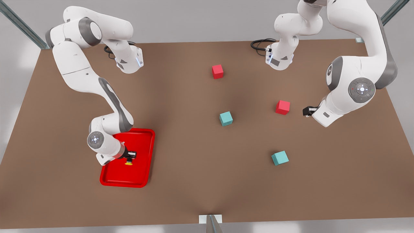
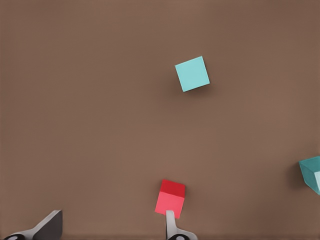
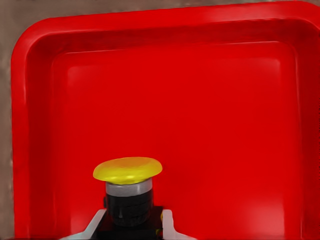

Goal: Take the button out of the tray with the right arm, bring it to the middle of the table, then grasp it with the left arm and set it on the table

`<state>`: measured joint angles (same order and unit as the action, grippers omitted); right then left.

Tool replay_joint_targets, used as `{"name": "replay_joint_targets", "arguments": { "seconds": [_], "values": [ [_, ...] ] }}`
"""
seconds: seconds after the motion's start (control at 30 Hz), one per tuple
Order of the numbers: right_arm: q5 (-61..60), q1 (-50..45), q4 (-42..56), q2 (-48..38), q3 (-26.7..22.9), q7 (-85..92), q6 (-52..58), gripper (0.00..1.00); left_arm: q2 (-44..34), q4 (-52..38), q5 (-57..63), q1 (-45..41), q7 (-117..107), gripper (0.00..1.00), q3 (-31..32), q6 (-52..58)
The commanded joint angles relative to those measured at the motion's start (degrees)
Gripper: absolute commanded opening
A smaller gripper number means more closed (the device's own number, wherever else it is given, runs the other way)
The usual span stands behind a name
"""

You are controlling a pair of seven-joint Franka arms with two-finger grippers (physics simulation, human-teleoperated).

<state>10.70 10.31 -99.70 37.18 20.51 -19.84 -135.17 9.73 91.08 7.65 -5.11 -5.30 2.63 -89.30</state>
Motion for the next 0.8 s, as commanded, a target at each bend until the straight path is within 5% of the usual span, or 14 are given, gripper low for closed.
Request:
{"name": "replay_joint_targets", "arguments": {
  "seconds": [0.0,0.33,0.67,0.77],
  "values": [
    [0.64,0.06,1.18,-0.88,1.64,-2.22,10.72,0.41,-0.06,-0.03,0.09,0.01,-0.50,1.00,0.01,0.26],
    [0.73,-5.21,5.31,-1.68,8.58,-9.16,17.31,0.41,-0.06,-0.03,0.00,0.01,-0.50,1.00,0.01,0.53],
    [0.64,-26.12,20.51,2.98,7.62,-22.43,22.06,0.41,-0.06,-0.03,0.09,0.01,-0.50,1.00,0.01,0.61],
    [0.11,-35.70,24.82,5.00,2.69,-31.65,21.71,0.41,-0.06,-0.03,0.00,0.01,-0.50,1.00,0.01,0.61]
  ]
}}
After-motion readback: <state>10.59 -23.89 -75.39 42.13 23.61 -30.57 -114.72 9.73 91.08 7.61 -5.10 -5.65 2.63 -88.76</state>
